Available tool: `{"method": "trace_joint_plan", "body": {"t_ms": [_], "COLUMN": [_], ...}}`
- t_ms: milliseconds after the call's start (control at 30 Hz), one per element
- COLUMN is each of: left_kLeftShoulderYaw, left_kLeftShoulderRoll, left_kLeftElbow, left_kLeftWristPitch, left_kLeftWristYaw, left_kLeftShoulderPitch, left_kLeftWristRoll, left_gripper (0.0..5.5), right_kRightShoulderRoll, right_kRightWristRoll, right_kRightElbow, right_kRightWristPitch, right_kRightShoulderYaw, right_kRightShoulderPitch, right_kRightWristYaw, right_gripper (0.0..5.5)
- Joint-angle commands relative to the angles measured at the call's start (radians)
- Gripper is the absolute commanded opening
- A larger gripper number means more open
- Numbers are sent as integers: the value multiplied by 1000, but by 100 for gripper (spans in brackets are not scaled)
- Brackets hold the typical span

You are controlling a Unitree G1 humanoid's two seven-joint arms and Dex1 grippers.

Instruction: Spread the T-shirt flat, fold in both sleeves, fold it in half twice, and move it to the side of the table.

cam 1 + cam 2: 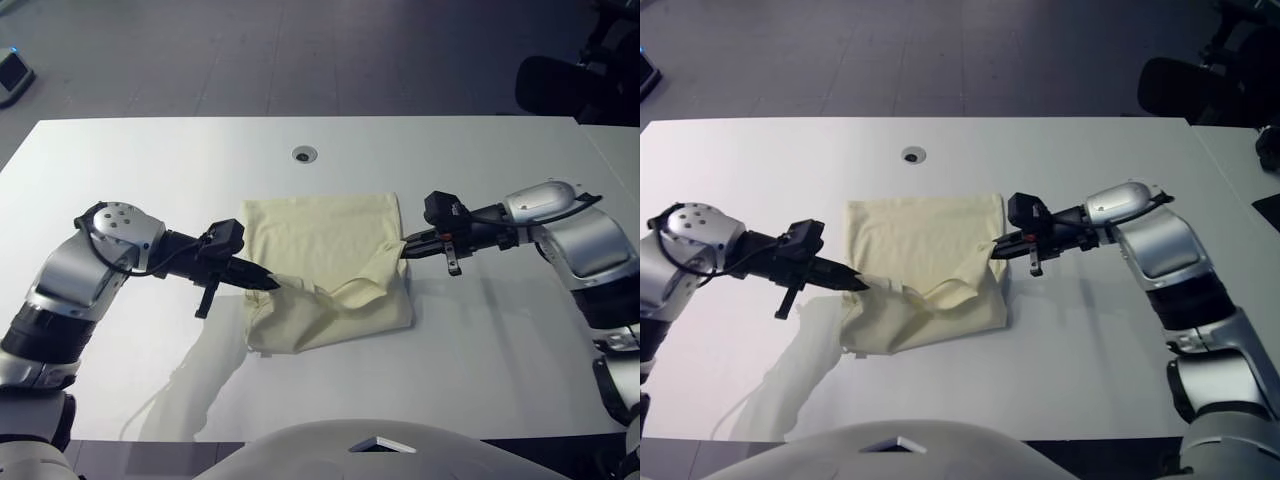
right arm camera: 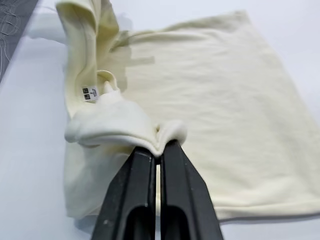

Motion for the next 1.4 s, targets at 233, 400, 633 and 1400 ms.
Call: {"method": "trace_joint_plan", "body": {"t_ms": [233,400,633,1400], "left_kLeftShoulderYaw": [-12,19,66,100], "left_kLeftShoulderRoll": [-115,-172,-263,-370], "left_kLeftElbow": [427,573,785,1124], "left_kLeftWristPitch": [-169,-231,-315,-431], "left_kLeftWristYaw": [-44,-1,116,358], "left_kLeftShoulderPitch": [-251,-305,-400,-452], "left_kLeftWristRoll": [170,213,268,451], "left_gripper": [0,0,0,0], "right_kRightShoulderRoll": [178,269,338,454], "right_kRightWristRoll": [-161,-218,-286,-431], "right_kRightElbow": [468,700,978,1238], "right_kRightWristPitch": [-192,-281,-399,-473], "right_kRightShoulderYaw": [11,-3,-49,-148], "right_kRightShoulderPitch": [-253,-345,-439,-413], "right_kRightWristYaw": [-19,-54,-153,-511], "right_gripper": [2,2,2,2]}}
